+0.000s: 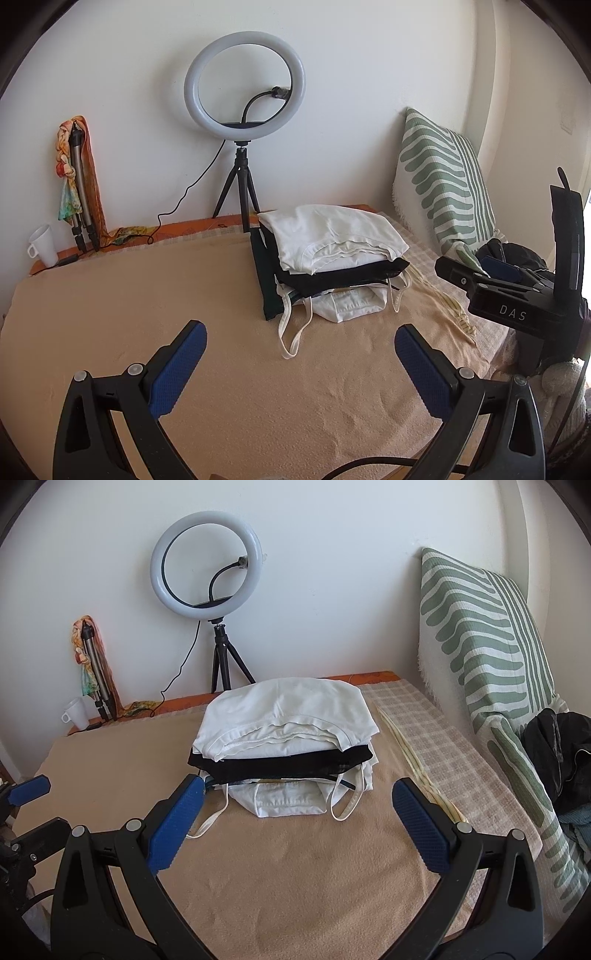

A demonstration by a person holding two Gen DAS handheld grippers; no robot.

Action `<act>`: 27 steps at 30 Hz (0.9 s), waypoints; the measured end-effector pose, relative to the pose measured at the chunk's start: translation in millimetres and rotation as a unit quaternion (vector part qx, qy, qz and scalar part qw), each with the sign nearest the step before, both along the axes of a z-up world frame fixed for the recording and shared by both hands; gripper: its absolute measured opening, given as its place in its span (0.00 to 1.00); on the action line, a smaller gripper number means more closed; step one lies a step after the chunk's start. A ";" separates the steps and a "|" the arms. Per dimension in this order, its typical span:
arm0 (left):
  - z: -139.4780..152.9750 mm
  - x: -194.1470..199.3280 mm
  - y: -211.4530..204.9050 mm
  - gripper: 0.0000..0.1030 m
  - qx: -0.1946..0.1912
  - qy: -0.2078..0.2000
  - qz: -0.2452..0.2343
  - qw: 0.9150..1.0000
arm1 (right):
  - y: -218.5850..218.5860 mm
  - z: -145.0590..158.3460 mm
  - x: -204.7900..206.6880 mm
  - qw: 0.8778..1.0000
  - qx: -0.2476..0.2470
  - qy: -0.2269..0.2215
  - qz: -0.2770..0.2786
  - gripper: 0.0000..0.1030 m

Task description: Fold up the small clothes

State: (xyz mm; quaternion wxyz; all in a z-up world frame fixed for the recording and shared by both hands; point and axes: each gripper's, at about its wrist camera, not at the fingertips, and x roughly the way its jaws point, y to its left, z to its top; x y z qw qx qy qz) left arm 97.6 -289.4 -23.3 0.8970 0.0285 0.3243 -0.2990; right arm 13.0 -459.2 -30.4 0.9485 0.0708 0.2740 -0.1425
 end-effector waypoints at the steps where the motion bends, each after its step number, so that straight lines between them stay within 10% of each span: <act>1: 0.6 -0.9 -0.1 1.00 0.001 -0.003 0.000 1.000 | 0.1 0.1 0.0 1.000 -0.001 0.001 0.000 1.00; 27: 0.9 -2.1 -1.7 1.00 0.003 0.001 0.003 1.000 | -1.4 -0.3 -0.5 1.000 0.000 0.007 0.007 1.00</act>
